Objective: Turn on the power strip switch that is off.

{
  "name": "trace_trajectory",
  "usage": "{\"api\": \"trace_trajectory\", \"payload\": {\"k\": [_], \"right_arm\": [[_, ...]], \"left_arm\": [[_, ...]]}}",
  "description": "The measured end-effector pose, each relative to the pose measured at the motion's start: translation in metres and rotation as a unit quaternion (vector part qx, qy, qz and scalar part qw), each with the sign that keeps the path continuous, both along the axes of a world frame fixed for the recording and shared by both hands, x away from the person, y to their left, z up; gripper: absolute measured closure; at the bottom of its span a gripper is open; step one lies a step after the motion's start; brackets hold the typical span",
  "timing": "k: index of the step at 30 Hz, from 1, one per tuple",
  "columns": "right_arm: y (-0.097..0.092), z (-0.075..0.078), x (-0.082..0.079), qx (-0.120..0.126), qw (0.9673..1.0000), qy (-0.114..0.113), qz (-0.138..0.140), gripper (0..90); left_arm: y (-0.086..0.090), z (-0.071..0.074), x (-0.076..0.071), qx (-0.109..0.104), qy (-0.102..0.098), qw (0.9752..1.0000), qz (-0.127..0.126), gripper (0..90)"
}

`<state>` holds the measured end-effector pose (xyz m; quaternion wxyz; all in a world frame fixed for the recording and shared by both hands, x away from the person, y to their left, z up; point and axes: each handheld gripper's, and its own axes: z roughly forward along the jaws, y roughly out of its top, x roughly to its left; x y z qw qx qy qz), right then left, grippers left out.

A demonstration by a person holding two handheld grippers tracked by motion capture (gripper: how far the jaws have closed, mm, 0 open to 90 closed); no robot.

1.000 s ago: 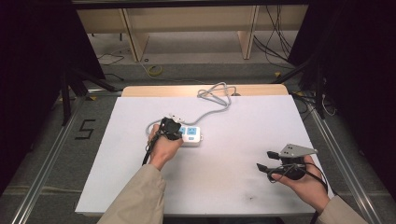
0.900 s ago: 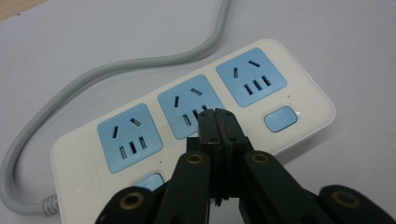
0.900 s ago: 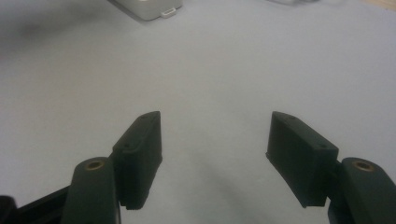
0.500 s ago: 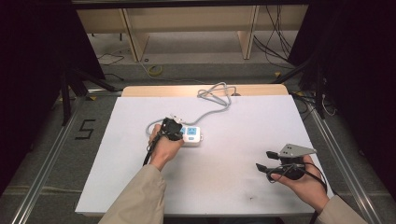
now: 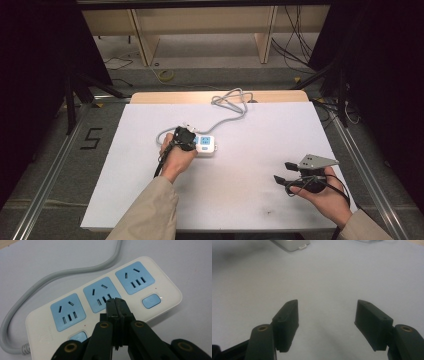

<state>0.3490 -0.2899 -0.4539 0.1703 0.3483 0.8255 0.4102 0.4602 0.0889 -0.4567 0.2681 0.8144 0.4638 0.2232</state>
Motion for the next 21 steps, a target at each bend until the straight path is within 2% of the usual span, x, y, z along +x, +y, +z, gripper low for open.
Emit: {"api": "trace_trajectory", "payload": {"k": [21], "right_arm": [[-0.001, 0.0007, 0.0011, -0.001, 1.0, -0.004, 0.001, 35.7]], "left_arm": [[0.0027, -0.0001, 0.0002, -0.012, 0.0, 0.9999, -0.001, 90.0]]}}
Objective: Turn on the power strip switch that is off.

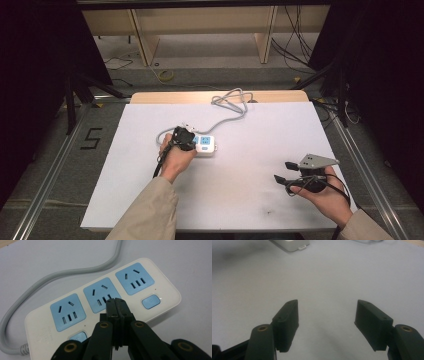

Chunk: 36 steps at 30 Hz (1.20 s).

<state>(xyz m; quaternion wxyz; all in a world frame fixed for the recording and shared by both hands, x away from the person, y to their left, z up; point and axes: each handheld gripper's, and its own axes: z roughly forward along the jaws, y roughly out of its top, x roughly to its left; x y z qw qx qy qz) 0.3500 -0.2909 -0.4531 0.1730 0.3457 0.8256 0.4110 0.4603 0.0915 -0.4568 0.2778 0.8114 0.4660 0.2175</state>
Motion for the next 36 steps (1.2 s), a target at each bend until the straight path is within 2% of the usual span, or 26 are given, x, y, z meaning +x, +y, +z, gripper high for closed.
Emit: {"api": "trace_trajectory", "payload": {"k": [28, 36], "right_arm": [[-0.001, 0.001, 0.0, 0.003, 1.0, -0.002, -0.001, 35.7], [-0.001, 0.001, 0.0, 0.003, 1.0, -0.002, -0.002, 35.7]], "left_arm": [[0.002, 0.0, -0.002, 0.004, -0.013, 0.9999, -0.003, 90.0], [0.009, 0.011, -0.008, -0.021, -0.043, 0.9989, -0.002, 89.6]]}}
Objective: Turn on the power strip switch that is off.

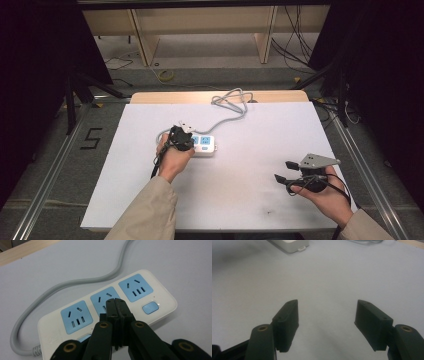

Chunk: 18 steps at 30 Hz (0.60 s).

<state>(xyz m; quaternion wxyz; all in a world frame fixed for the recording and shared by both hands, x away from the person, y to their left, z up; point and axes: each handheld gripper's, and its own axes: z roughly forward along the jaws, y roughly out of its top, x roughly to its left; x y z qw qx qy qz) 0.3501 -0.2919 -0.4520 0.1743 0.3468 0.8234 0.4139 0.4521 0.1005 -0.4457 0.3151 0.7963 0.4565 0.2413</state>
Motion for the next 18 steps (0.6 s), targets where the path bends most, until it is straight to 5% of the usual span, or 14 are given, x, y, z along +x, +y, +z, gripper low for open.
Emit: {"api": "trace_trajectory", "payload": {"k": [9, 18], "right_arm": [[-0.001, 0.0, 0.0, 0.001, 1.0, -0.001, -0.001, 35.6], [-0.002, 0.0, 0.0, 0.003, 1.0, -0.001, -0.003, 35.5]], "left_arm": [[0.01, 0.014, -0.012, -0.023, -0.029, 0.9993, -0.003, 73.1], [0.02, 0.018, -0.024, -0.059, -0.043, 0.9972, -0.016, 42.9]]}}
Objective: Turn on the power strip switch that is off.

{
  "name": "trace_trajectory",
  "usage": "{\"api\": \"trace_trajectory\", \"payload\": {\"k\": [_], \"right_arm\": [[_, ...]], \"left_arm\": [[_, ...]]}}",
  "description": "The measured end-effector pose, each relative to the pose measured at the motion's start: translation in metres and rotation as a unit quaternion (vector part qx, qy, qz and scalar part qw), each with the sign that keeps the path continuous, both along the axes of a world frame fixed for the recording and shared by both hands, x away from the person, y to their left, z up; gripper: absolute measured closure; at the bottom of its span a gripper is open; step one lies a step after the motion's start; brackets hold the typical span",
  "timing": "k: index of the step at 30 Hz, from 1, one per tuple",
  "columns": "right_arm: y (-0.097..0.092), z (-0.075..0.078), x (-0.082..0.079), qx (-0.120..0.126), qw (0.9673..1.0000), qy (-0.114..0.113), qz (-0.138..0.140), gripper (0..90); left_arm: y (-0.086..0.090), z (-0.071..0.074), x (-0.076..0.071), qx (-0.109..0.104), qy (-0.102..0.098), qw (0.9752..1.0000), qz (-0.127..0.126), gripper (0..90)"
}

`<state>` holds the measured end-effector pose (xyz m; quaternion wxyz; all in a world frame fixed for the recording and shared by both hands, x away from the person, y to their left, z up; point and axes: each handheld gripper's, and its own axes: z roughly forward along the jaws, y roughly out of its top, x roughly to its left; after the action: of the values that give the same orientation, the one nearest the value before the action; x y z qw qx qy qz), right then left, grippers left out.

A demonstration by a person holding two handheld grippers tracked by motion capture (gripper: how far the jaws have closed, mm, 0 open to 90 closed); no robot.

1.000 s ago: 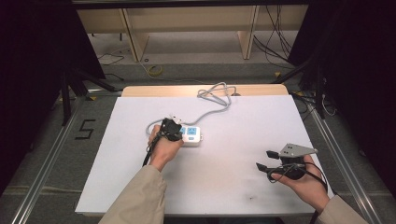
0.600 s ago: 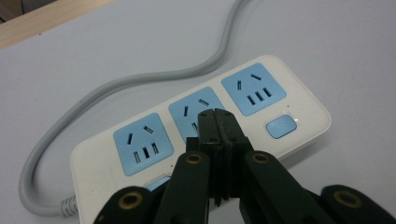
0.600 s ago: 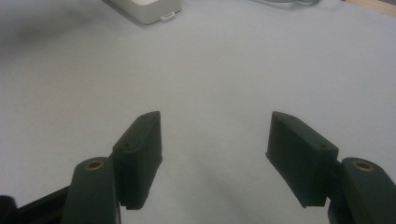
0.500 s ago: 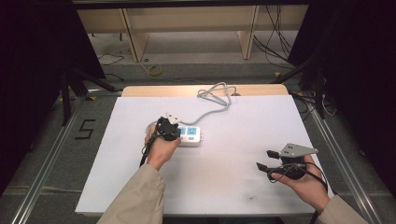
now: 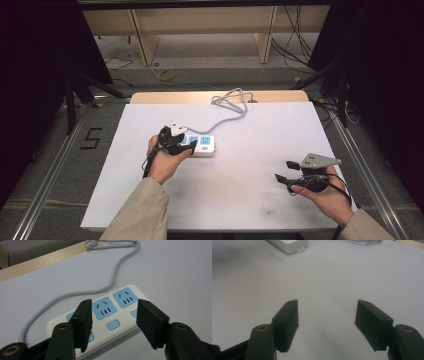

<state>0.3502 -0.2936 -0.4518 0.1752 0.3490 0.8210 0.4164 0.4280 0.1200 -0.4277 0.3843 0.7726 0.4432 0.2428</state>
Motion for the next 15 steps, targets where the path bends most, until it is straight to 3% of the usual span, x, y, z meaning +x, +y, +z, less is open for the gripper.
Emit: {"api": "trace_trajectory", "payload": {"k": [4, 7, 10, 15], "right_arm": [[0.0, 0.0, 0.0, 0.001, 1.0, -0.001, 0.0, 35.4], [0.0, 0.0, 0.0, 0.001, 1.0, 0.0, 0.001, 35.3], [0.0, 0.0, 0.0, 0.003, 1.0, -0.002, 0.001, 35.1], [0.0, 0.0, 0.001, 0.003, 1.0, -0.001, 0.002, 34.9]], "left_arm": [[0.004, 0.0, -0.009, -0.008, -0.007, 0.9999, -0.005, 33.8], [0.005, -0.001, -0.019, -0.016, -0.006, 0.9995, -0.028, 30.2], [0.008, -0.004, -0.032, -0.007, -0.012, 0.9986, -0.051, 26.3], [0.018, -0.009, -0.053, 0.012, -0.023, 0.9978, -0.061, 22.2]]}}
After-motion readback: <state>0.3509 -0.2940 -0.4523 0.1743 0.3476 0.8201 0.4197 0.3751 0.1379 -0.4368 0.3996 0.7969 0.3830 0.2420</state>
